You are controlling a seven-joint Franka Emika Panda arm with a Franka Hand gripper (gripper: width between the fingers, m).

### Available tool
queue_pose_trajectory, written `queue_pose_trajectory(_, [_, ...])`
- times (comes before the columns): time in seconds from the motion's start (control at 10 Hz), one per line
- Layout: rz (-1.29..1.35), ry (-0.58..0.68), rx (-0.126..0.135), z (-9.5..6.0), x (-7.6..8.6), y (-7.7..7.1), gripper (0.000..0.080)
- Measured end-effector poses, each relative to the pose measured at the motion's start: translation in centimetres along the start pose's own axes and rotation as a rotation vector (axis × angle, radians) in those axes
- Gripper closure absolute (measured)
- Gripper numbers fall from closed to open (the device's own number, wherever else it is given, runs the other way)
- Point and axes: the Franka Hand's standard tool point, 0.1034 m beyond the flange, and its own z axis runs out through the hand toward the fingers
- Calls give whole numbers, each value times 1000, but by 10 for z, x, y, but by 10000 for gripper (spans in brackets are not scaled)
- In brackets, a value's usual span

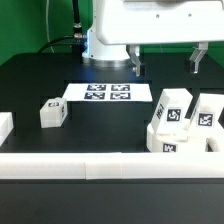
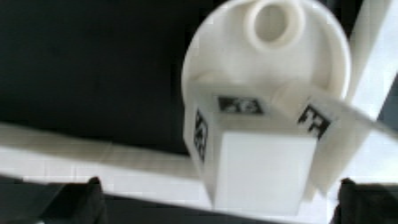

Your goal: Assemble stool

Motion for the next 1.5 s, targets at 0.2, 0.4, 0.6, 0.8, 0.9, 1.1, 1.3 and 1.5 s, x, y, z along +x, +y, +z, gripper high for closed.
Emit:
queue_pose_trajectory(0.2, [-114,46,-11,3,7,-4,151])
queue_pose_trajectory(0.4, [-163,42,-15,6,7,-4,151])
queue_pose_trajectory(0.6, [-310,39,-22,6,6,-1,151])
queue_pose_trajectory(0.8, [-569,23,-42,8,8,1,151])
queue_pose_trajectory(0.9, [-668,16,-46,10,11,1,151])
queue_pose_trajectory(1.1, [-817,7,-56,12,11,1,151])
queue_pose_trajectory(1.3, [-939,-7,-71,12,11,6,151])
queue_pose_trajectory(1.5, [-1091,-22,-93,16,11,2,151])
